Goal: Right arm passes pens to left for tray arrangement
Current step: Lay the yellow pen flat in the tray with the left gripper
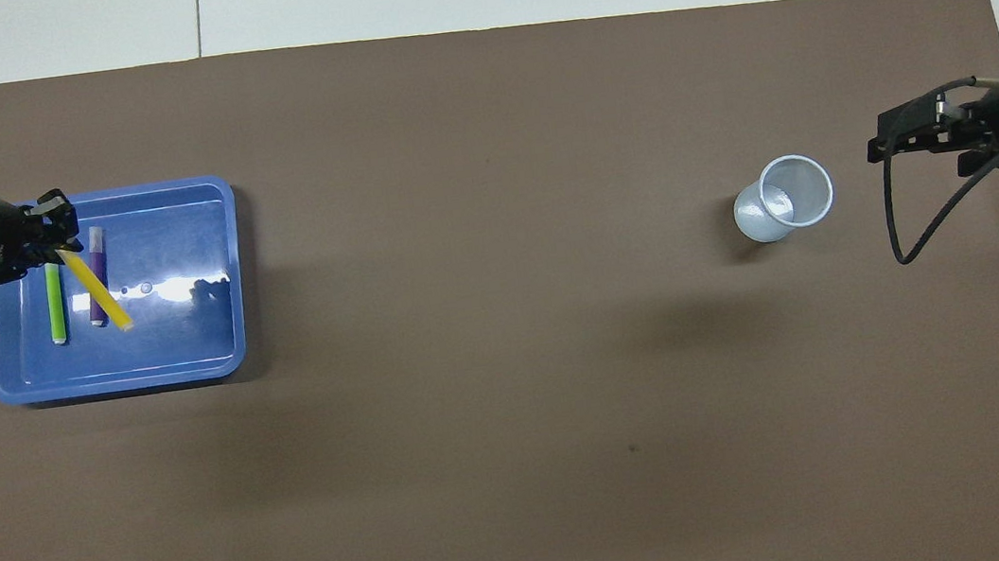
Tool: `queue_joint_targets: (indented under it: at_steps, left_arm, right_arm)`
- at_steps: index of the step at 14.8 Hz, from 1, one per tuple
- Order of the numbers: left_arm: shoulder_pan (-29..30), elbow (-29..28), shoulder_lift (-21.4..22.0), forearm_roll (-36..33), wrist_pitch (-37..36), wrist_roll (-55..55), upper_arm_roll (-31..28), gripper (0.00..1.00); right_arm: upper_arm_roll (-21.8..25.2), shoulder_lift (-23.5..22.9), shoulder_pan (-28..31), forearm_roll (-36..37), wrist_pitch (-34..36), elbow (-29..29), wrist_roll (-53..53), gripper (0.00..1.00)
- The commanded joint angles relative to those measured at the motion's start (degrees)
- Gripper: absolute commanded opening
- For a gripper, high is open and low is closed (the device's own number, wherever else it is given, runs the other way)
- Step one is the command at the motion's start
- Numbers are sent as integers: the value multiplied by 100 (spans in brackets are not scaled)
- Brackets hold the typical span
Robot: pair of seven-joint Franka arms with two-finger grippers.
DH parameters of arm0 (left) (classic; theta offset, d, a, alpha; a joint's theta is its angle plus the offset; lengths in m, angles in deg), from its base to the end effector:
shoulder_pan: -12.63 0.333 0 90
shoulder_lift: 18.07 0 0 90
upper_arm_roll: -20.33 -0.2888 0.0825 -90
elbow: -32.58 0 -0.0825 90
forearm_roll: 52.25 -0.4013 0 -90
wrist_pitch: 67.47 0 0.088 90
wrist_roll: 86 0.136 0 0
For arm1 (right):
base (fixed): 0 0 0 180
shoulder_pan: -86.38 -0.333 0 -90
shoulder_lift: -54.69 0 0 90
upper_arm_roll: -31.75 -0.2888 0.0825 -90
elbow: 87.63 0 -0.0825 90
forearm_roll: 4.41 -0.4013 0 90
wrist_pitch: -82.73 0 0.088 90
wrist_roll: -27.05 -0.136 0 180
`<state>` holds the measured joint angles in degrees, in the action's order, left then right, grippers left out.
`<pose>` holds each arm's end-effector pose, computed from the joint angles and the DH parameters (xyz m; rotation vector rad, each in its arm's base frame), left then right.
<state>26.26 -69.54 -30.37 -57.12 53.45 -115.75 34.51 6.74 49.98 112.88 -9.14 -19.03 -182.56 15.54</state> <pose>0.6443 0.0062 0.3856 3.0378 0.7417 0.1919 0.6070 -0.0129 0.5008 -2.9994 0.3678 -0.0517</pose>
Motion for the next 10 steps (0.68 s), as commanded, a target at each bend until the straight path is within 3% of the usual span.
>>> queue_joint_targets:
  at_steps: [1,5,10]
  left_arm:
    - [-97,7,-377,-224,431,233,5,0]
    - [-317,245,-1062,-777,721,302,23,0]
    - [-343,254,-1327,-743,995,900,67,0]
  right_arm:
    - [-30,128,23,103,96,-70,140,100]
    - [-30,154,23,103,200,-78,166,100]
    - [5,277,66,103,289,-43,227,100]
